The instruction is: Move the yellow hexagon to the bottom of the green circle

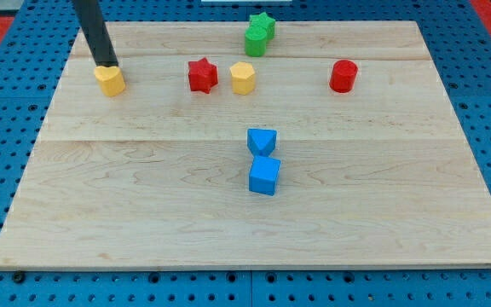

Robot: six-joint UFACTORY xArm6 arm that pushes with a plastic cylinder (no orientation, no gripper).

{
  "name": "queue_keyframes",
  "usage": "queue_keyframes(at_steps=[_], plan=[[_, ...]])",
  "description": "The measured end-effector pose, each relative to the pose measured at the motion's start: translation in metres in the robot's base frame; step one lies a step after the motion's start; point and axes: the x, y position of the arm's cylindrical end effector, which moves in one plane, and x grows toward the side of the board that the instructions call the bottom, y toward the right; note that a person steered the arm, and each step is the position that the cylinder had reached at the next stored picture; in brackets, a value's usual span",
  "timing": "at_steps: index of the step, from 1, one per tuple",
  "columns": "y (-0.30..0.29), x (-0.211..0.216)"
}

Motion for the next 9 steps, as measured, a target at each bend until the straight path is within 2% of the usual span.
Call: queue_keyframes(at_steps=[2, 3, 4, 5, 9], plan=[[0.081, 0.024], [0.085, 0.072], [0.137, 0.083], [0.176, 0.078], [0.171, 0.05]])
